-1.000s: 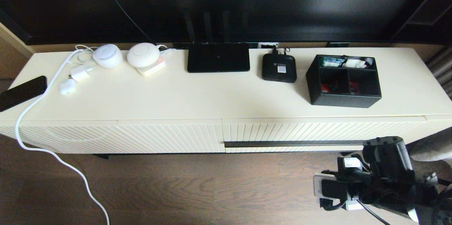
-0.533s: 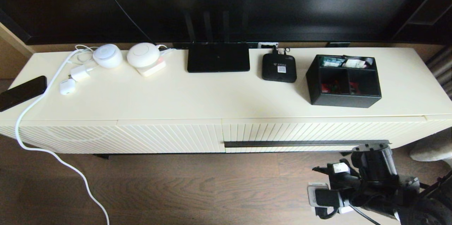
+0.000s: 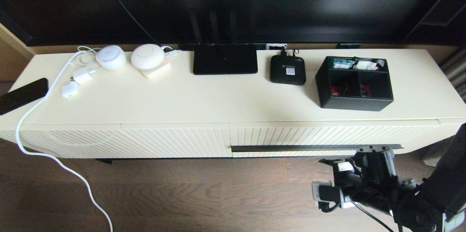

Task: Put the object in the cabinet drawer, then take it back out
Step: Open the drawer

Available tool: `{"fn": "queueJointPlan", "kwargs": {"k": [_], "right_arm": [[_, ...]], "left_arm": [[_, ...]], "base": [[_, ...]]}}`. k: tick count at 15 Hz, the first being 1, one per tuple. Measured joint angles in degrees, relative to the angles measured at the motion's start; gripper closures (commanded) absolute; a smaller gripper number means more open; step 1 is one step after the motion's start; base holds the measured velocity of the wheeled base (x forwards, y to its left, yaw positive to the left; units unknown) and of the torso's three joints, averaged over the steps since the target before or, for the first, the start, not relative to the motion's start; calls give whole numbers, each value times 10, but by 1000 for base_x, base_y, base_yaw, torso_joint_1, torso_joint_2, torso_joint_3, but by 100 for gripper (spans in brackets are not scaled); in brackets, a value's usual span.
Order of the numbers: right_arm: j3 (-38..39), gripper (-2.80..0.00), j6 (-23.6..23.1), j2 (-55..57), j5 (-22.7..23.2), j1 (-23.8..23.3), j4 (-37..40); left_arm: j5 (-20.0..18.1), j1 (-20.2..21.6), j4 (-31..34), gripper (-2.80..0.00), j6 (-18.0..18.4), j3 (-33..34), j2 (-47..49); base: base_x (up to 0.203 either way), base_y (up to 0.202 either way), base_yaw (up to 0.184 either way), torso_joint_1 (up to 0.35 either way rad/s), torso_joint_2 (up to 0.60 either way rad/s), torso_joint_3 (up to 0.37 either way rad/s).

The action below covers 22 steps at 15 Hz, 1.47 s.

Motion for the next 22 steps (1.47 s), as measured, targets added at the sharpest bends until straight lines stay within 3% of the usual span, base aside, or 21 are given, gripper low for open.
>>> {"fn": "queueJointPlan", "kwargs": {"k": [12,22], "right_arm": [[-102,-280,4,87,44,-34,-20],[-133,-280,4,118,55,-42,-35]], "left_arm": [[0,0,0,0,0,0,0],[0,0,0,0,0,0,0]], "base": [[0,0,0,0,0,0],[0,0,0,0,0,0]]}}
